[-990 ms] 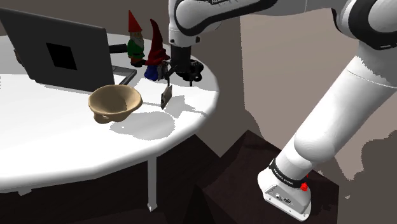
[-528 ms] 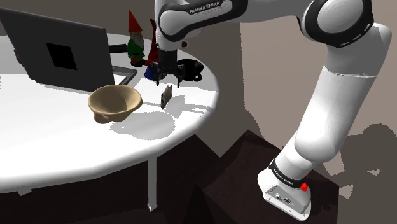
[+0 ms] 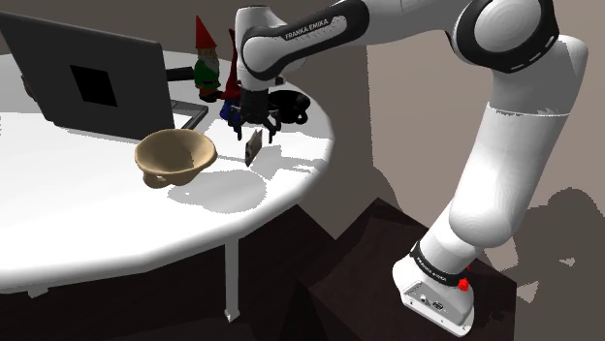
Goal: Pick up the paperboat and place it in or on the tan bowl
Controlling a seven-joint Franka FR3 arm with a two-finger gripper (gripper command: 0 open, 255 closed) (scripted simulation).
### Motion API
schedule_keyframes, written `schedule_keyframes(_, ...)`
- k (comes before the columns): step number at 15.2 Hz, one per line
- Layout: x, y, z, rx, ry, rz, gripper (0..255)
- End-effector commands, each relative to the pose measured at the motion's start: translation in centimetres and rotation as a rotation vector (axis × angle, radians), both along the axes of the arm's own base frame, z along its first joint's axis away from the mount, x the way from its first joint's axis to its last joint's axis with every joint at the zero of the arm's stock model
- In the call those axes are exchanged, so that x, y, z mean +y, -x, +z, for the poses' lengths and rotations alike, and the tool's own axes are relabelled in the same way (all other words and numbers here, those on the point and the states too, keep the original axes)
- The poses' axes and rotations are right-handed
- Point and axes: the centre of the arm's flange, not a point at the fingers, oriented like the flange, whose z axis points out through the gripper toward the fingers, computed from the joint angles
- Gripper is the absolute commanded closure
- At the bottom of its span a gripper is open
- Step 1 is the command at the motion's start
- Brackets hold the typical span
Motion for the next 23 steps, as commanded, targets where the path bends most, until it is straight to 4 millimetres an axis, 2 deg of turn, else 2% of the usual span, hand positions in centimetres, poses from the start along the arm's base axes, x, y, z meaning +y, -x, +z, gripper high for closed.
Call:
schedule_keyframes(1,0.0,0.0,-0.1,0.000,0.000,0.000,0)
schedule_keyframes(6,0.0,0.0,-0.1,0.000,0.000,0.000,0)
schedule_keyframes(7,0.0,0.0,-0.1,0.000,0.000,0.000,255)
schedule_keyframes(16,0.0,0.0,-0.1,0.000,0.000,0.000,255)
schedule_keyframes(23,0.0,0.0,3.6,0.000,0.000,0.000,255)
